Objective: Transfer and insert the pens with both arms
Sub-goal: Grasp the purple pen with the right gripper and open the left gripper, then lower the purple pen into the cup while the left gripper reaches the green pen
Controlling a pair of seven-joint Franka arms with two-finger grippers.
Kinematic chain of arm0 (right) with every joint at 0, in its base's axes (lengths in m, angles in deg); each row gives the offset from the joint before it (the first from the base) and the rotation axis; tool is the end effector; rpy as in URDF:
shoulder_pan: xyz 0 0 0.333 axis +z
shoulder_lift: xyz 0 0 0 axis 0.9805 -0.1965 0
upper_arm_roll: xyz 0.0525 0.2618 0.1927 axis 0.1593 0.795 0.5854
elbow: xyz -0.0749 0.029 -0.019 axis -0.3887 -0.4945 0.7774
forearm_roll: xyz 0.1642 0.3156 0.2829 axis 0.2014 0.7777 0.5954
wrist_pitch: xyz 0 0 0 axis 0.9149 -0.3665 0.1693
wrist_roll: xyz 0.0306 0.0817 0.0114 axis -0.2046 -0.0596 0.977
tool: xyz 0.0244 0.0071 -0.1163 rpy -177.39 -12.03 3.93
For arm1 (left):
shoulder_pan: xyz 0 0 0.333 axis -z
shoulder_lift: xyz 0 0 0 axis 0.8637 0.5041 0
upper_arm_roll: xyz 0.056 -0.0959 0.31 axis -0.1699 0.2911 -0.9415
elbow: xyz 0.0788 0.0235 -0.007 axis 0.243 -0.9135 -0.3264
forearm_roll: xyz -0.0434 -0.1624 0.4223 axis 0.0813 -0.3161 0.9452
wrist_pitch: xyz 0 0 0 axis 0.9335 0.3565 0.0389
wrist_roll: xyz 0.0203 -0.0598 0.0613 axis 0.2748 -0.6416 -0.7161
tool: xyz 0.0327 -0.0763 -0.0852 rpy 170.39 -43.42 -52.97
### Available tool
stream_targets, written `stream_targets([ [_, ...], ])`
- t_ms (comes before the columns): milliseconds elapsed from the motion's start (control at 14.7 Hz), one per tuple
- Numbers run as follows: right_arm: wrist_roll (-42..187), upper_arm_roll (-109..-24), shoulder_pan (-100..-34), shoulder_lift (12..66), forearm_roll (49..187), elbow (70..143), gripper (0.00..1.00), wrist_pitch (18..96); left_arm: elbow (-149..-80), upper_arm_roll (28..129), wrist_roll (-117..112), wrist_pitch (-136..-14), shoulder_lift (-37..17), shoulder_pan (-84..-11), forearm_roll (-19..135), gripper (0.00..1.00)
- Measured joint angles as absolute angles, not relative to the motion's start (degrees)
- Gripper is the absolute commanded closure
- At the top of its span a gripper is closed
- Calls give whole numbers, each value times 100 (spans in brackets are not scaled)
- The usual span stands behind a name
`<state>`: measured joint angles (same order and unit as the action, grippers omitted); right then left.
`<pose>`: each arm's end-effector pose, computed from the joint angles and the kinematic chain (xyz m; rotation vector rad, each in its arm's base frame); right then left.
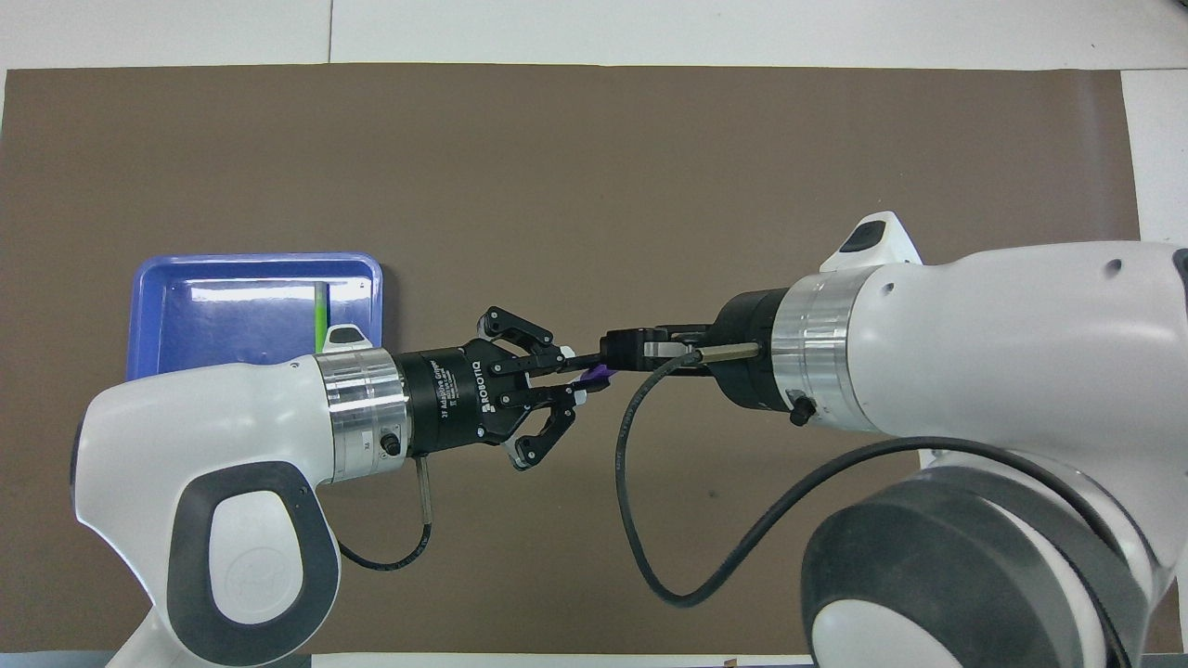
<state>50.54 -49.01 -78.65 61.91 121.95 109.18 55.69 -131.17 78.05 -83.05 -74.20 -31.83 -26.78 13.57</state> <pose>0.5397 0.3025 0.5982 -2.5557 0.0025 -0.1304 0.4681 -0.3536 0.5032 1.3642 1.8030 -0.9183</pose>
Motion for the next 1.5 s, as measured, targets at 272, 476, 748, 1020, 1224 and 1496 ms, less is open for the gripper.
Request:
stream_targets([
  [272,5054,-4889,-7865,6189,12150,10920,100,5685,-13117,7801,-8307,-7453,-3184,-2678,1338,100],
  [476,5055,-4867,-7862,6190,12073,10911,100,5700,-13119,7802,-8307,-7458,-3181,-2677,1335,43],
  [748,5055,-4910,-7875,6161,11457,10907,100,5743,-13121,7800,-8379,-7465,-3186,-2669,1329,0],
  [1020,5301,-5164,-7908,6110,10625,10958,100,5661,-13127,7754,-8449,-7471,-3191,-2679,1329,0],
  [1224,5932,-5575,-7914,6116,10088,11125,100,5570,-13175,7709,-8452,-7472,-3191,-2874,1358,0],
  [1496,7230,-6176,-7932,6205,9405,11493,100,5562,-13217,7692,-8444,-7420,-3191,-3269,2275,0],
])
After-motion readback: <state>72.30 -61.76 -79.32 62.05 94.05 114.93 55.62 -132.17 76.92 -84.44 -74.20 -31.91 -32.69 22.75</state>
